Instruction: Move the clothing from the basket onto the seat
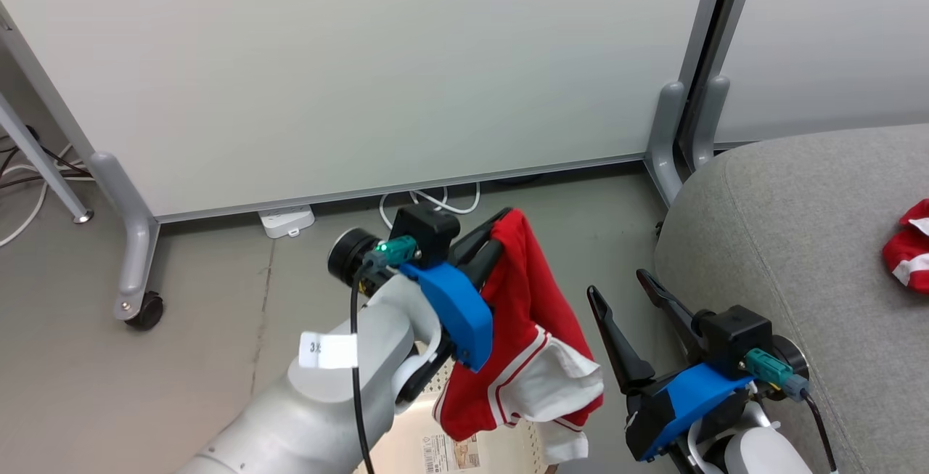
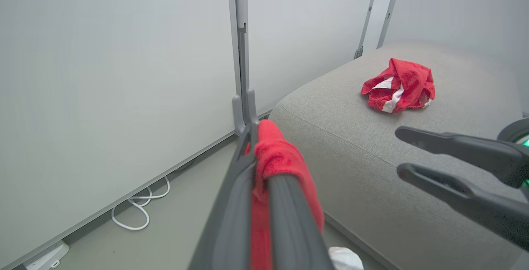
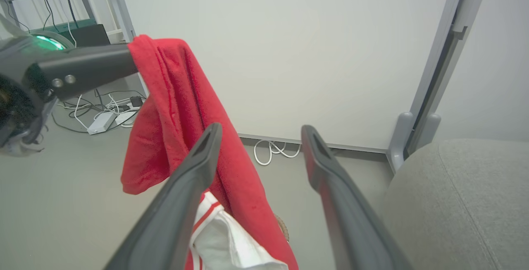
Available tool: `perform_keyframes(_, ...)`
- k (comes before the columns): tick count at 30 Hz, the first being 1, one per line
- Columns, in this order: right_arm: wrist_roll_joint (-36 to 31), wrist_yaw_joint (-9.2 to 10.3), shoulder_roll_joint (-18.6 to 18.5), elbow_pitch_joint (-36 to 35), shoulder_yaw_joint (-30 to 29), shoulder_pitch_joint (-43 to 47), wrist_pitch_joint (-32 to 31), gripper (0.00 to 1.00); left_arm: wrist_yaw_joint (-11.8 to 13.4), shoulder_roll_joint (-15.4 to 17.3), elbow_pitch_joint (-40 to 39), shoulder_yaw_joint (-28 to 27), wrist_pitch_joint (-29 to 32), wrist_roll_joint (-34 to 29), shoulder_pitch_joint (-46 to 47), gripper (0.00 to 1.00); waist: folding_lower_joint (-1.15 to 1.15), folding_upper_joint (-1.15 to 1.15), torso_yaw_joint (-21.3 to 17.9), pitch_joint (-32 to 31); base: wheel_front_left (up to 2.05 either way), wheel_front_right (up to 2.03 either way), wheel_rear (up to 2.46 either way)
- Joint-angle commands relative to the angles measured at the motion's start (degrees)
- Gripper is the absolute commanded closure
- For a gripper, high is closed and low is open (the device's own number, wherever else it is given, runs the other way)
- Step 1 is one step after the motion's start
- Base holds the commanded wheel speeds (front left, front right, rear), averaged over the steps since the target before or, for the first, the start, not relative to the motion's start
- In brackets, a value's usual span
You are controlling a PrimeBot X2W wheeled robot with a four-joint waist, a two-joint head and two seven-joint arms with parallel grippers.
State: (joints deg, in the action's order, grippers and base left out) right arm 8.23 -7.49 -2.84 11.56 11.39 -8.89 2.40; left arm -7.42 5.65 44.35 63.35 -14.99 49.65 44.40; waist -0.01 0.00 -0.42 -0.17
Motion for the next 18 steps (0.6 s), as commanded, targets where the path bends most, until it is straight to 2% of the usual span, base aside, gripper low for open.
perform_keyframes(1,0.3,-0.01,-0.1,-0.5,0.3,1.0,-0.3,0.00,-0.1,-0.3,-0.1,-0.1,-0.3,1.0,1.6,1.00,0.01,0.00,0.3,-0.4,0.00,0.00,0.00)
perform_keyframes(11,0.7,-0.01,-0.1,-1.4,0.9,1.2,-1.4,0.00,-0.1,-1.8,0.3,1.7,0.5,6.3,6.1,1.00,0.01,0.00,0.4,-1.4,0.00,0.00,0.00)
perform_keyframes(18,1.1,-0.02,-0.1,-1.6,1.6,1.3,-1.7,0.00,-0.1,-2.1,1.8,3.7,0.5,7.1,7.5,1.00,0.01,0.00,0.1,-1.2,0.00,0.00,0.00)
